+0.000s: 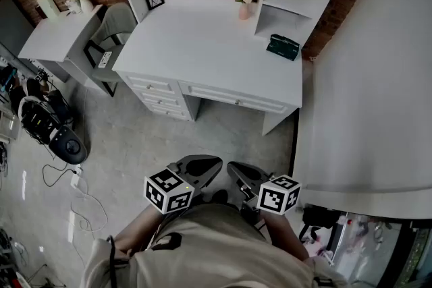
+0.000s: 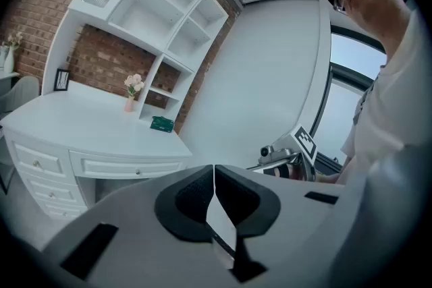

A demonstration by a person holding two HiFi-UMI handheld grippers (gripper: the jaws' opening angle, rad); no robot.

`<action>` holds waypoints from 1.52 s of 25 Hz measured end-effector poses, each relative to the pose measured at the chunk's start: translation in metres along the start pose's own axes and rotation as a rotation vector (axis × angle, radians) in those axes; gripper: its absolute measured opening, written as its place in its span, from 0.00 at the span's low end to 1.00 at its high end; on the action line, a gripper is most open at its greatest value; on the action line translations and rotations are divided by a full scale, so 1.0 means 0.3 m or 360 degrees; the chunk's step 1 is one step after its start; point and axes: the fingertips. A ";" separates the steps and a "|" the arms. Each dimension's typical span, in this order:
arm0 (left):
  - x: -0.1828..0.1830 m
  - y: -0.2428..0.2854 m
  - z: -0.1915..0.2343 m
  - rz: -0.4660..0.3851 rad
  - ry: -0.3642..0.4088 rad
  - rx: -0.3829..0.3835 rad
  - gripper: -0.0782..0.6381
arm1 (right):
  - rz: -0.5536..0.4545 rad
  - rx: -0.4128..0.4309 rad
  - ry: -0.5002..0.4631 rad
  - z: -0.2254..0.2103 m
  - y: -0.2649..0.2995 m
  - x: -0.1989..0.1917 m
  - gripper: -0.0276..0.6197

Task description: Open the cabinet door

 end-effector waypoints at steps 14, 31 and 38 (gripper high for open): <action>0.016 -0.108 0.021 -0.0086 0.0017 0.0088 0.14 | -0.0009 0.0060 -0.0129 0.091 0.058 0.027 0.09; -0.001 -0.056 0.010 -0.0043 0.0036 0.0085 0.14 | 0.0086 0.0072 -0.0074 0.041 0.073 0.006 0.09; 0.054 -0.050 0.096 -0.0114 0.0044 -0.0001 0.14 | 0.0067 -0.0029 -0.0078 0.007 0.136 0.064 0.09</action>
Point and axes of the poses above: the fingertips, and each gripper's own axes: y forward along the fingers, z to its left, x out of its top, and after that the axes turned 5 degrees about -x, right-handed
